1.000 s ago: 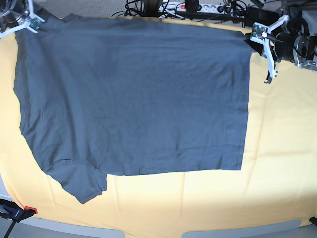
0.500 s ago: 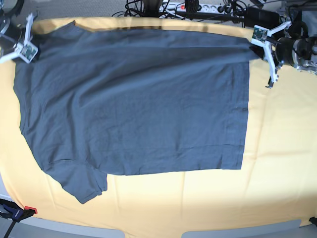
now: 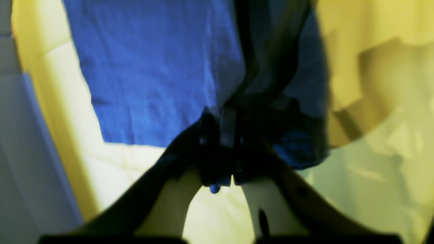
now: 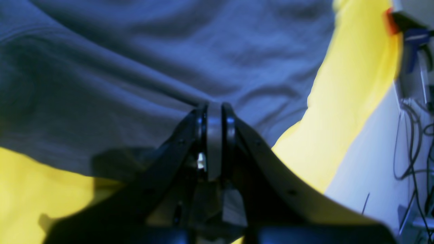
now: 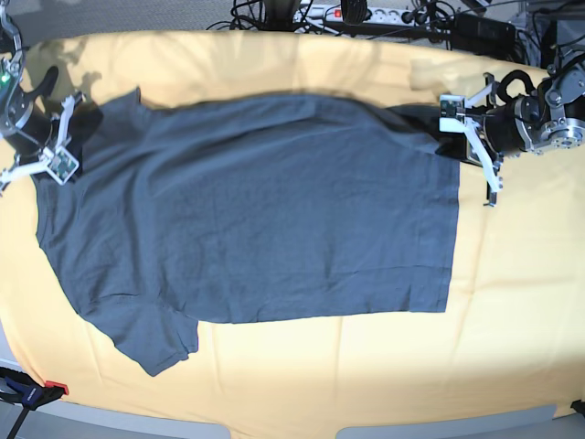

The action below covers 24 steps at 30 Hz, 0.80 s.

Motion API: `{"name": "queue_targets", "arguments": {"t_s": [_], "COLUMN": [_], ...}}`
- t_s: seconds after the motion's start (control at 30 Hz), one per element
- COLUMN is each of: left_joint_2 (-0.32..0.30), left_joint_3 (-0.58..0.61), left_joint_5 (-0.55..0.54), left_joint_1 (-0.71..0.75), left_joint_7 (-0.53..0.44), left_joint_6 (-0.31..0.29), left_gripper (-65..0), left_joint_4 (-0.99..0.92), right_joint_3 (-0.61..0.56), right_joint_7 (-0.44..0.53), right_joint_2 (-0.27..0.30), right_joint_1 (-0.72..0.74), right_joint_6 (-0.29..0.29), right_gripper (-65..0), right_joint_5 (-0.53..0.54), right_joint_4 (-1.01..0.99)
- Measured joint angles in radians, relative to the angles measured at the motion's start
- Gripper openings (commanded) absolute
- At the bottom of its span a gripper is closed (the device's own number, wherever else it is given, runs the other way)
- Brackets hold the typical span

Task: Fold the T-shirt properly
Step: 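Fold the grasped shirt edge over onto the shirt body with both grippers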

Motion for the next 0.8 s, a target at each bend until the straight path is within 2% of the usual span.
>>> {"name": "queue_targets", "arguments": {"t_s": [0.1, 0.17, 0.3, 0.4, 0.53, 0.6, 0.7, 0.8], "left_joint_2": [0.016, 0.031, 0.060, 0.089, 0.130, 0.153, 0.184, 0.197], "left_joint_3": [0.000, 0.000, 0.002, 0.001, 0.001, 0.001, 0.001, 0.001], "left_joint_5": [0.024, 0.026, 0.025, 0.026, 0.016, 0.014, 0.014, 0.019], "left_joint_1": [0.000, -0.001, -0.043, -0.096, -0.142, -0.155, -0.158, -0.158], "left_joint_7": [-0.020, -0.042, -0.042, -0.070, -0.087, -0.098, -0.132, -0.128], "left_joint_6": [0.068, 0.090, 0.080, 0.087, 0.039, 0.018, 0.007, 0.019], "left_gripper": [-65.0, -65.0, -65.0, -65.0, -65.0, -65.0, -65.0, -65.0], "left_joint_4": [-0.039, -0.055, -0.077, -0.106, -0.161, -0.189, -0.213, -0.220], "right_joint_3": [-0.011, -0.009, -0.010, -0.011, -0.011, -0.011, -0.011, -0.011], "right_joint_7": [0.002, 0.003, 0.027, 0.028, 0.031, 0.028, 0.038, 0.044], "right_joint_2": [0.000, 0.000, 0.000, -0.001, -0.003, -0.003, -0.003, -0.003], "right_joint_1": [0.046, 0.078, 0.122, 0.161, 0.178, 0.176, 0.176, 0.177], "right_joint_6": [0.004, 0.002, 0.004, 0.048, 0.045, 0.063, 0.060, 0.032], "right_gripper": [-65.0, -65.0, -65.0, -65.0, -65.0, -65.0, -65.0, -65.0], "right_joint_5": [0.006, 0.010, 0.035, 0.055, 0.056, 0.082, 0.077, 0.077], "right_joint_4": [-0.021, -0.049, -0.141, -0.184, -0.203, -0.204, -0.204, -0.204]}}
